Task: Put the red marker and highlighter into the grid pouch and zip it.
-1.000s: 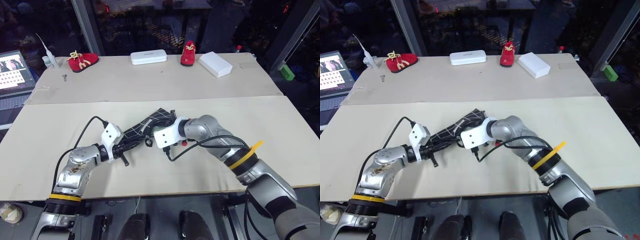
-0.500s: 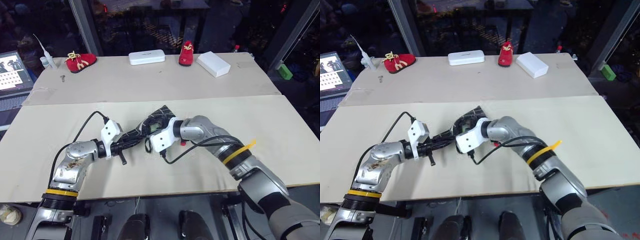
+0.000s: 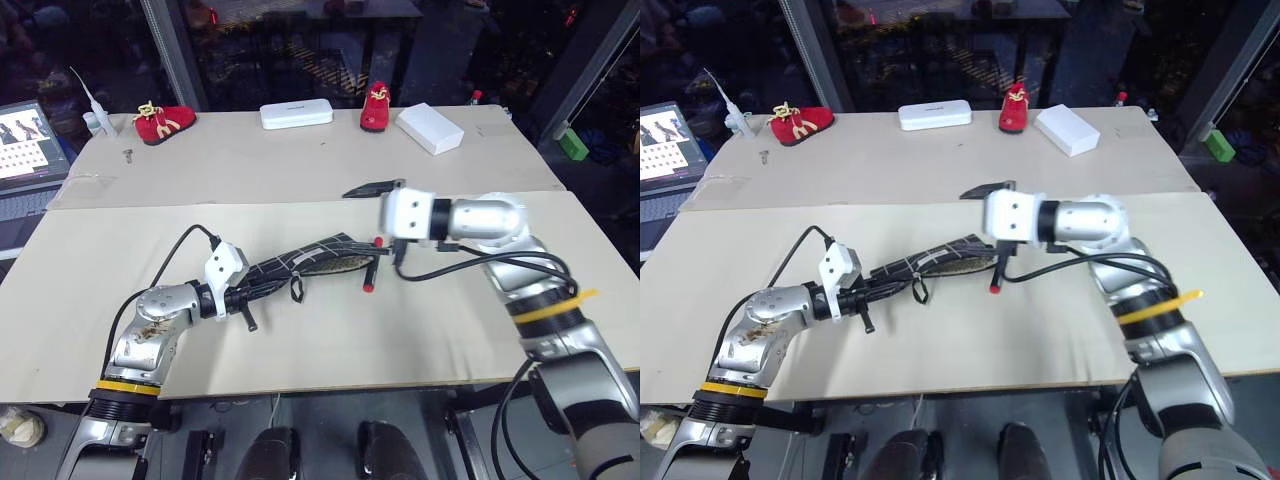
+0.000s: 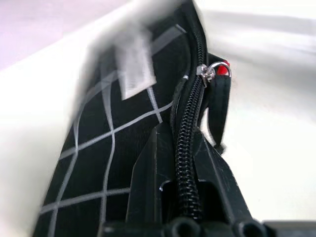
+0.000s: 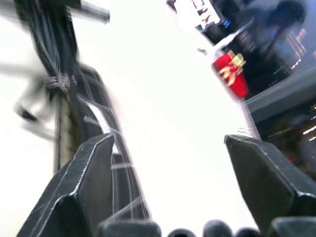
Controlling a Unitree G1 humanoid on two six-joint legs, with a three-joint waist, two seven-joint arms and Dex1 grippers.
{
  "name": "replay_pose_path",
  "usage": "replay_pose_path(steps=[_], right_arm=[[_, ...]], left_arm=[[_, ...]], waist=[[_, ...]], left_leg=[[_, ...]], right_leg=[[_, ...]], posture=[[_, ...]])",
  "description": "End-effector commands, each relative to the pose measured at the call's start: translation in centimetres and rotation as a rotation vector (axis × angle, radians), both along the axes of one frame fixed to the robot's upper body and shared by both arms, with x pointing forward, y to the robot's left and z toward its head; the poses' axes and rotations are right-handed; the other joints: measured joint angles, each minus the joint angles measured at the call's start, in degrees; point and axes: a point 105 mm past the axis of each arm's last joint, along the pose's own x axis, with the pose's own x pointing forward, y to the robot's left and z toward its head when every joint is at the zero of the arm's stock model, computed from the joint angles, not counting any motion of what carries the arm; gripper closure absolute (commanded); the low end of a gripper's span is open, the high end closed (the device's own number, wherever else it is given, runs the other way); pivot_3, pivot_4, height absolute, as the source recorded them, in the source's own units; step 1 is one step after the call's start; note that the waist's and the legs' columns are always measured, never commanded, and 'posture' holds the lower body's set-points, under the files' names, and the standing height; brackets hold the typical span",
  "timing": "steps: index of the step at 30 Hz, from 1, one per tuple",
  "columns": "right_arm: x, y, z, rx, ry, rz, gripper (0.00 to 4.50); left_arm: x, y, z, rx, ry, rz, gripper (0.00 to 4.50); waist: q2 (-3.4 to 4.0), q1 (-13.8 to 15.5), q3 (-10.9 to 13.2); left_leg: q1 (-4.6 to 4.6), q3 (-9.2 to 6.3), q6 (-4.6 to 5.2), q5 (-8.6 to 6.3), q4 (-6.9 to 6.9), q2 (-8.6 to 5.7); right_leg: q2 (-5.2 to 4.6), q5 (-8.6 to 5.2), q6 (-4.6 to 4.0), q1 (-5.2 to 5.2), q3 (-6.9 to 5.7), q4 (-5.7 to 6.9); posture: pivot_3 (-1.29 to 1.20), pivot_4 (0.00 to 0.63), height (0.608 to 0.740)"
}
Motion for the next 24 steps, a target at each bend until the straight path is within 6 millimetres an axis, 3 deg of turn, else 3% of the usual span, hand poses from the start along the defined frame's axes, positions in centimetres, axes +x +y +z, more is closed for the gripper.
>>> replay_pose_path(steps=[1, 6, 9, 21, 24], right_arm=[[-0.8, -1.7, 1.5, 0.164, 0.187, -0.146, 0.55], [0.6, -2.7, -2.2, 0.246, 0.435, -0.494, 0.55], [1.0, -3.2, -4.1, 0.233, 0.485, -0.64, 0.55], [2.6, -3.3, -7.2, 0.21, 0.514, -0.864, 0.55], [3.2, -3.3, -8.9, 0.202, 0.546, -0.918, 0.55]], left_arm=[[0.4, 0.7, 0.9, -0.012, -0.042, 0.053, 4.5], [0.4, 1.4, 0.9, -0.018, -0.042, 0.09, 4.5], [0.4, 1.7, 0.9, -0.024, -0.044, 0.113, 4.5], [1.0, 2.0, 1.6, -0.053, -0.061, 0.151, 4.5], [0.8, 1.9, 1.3, -0.056, -0.056, 0.154, 4.5]], waist=[[0.0, 0.11, 0.0], [-0.02, -0.06, -0.02], [-0.02, 0.16, -0.02], [-0.02, 0.38, -0.02], [-0.02, 0.24, -0.02]], left_leg=[[0.01, -0.01, 0.0, 0.0, 0.0, 0.0], [0.13, 0.01, 0.01, -0.01, -0.01, 0.03], [0.0, 0.02, 0.01, -0.01, -0.02, -0.02], [-0.07, 0.03, 0.02, -0.01, -0.01, -0.07], [-0.08, 0.03, 0.02, -0.01, -0.01, -0.07]], right_leg=[[-0.02, 0.0, 0.0, 0.01, 0.0, -0.12], [-0.03, 0.01, -0.02, 0.04, 0.12, -0.19], [-0.07, 0.01, -0.03, -0.08, 0.11, -0.18], [-0.06, 0.01, -0.01, -0.08, 0.05, -0.28], [-0.04, 0.01, -0.01, -0.06, 0.03, -0.29]], posture=[[0.0, 0.15, 0.74], [0.0, 0.15, 0.74], [0.0, 0.15, 0.74], [0.0, 0.15, 0.74], [0.0, 0.15, 0.74]])
